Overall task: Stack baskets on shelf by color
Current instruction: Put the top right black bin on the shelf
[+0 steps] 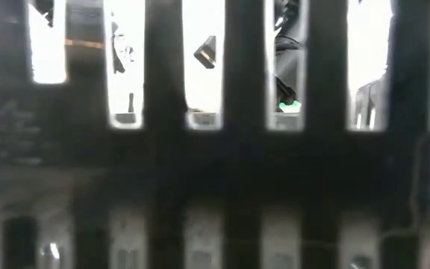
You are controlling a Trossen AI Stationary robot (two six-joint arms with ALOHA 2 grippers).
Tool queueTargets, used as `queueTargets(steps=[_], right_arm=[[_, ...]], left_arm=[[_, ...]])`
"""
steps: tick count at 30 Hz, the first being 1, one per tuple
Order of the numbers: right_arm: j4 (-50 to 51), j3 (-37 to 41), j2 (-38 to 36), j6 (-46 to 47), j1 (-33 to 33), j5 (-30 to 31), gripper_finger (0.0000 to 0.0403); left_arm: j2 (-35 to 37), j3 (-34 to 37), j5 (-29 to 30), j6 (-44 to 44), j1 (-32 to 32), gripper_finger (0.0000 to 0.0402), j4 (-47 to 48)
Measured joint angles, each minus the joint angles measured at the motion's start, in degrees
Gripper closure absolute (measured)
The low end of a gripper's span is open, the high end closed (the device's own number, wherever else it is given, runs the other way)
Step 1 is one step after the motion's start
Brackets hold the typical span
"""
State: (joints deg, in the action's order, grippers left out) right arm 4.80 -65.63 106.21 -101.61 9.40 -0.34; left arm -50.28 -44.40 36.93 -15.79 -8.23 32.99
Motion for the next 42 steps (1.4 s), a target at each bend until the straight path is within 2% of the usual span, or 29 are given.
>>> queueTargets(steps=[2,4,12,22,26,30,42], right_arm=[[1.5,0.0,0.0,2.0,-0.3,0.0,0.0379],[2.1,0.0,0.0,4.7,-0.4,0.2,0.0392],[-0.6,0.0,-1.6,33.0,-1.6,0.3,0.0394],[0.2,-0.2,-12.5,59.1,-2.8,0.2,0.0397],[6.8,-0.1,-12.8,72.0,-5.1,0.2,0.0398],[5.8,3.2,-11.7,85.2,-6.8,0.2,0.0392],[-22.4,14.6,-11.5,85.4,-6.8,0.1,0.0357]], left_arm=[[0.0,0.0,0.0,0.0,0.0,0.0202,0.0],[0.0,0.0,0.0,0.0,0.0,0.0202,0.0],[0.0,0.0,0.0,-1.0,0.0,0.0202,0.4],[0.0,0.0,0.0,-2.2,0.0,0.0202,0.5],[0.0,0.0,0.0,-2.8,0.0,0.0202,0.6],[0.0,0.0,-0.9,-3.8,0.1,0.0202,1.7],[0.0,0.0,-1.0,-3.7,0.1,0.0202,2.0]])
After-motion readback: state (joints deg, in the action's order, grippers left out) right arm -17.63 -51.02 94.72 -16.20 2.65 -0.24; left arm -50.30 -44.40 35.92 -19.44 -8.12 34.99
